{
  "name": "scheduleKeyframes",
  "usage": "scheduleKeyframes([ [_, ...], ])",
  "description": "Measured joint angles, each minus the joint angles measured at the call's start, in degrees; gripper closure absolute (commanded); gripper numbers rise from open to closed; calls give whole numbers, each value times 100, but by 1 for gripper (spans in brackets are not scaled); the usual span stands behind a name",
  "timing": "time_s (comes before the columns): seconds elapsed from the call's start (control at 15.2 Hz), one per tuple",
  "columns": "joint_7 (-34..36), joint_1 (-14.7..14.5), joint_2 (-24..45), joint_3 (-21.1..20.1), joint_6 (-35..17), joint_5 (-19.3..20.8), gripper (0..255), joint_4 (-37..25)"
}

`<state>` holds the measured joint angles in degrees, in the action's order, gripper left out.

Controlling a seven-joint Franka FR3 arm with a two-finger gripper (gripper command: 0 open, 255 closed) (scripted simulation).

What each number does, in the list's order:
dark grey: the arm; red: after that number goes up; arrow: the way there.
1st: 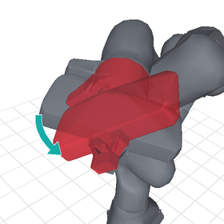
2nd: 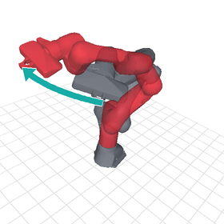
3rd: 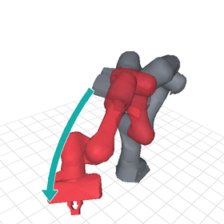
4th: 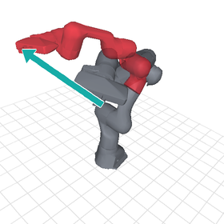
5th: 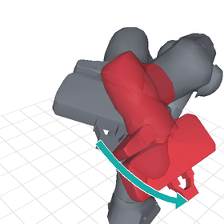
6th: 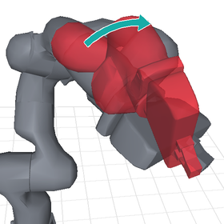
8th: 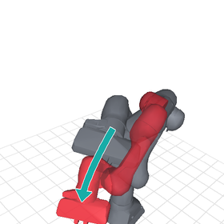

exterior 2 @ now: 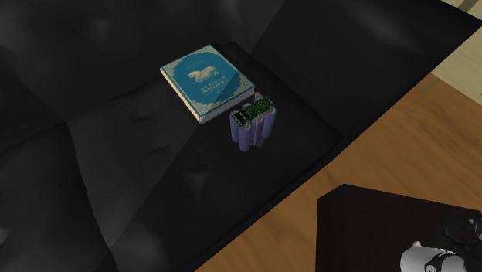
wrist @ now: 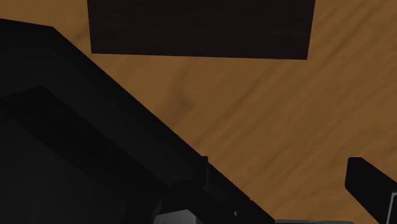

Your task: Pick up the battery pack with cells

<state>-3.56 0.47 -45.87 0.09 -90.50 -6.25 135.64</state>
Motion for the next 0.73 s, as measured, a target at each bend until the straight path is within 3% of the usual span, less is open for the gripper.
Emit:
scheduleKeyframes([
  [0.26, -234, 54, 323, 159, -123, 162, 0, -120],
  [0.73, -1037, 213, 1617, 709, -405, 626, 0, -913],
])
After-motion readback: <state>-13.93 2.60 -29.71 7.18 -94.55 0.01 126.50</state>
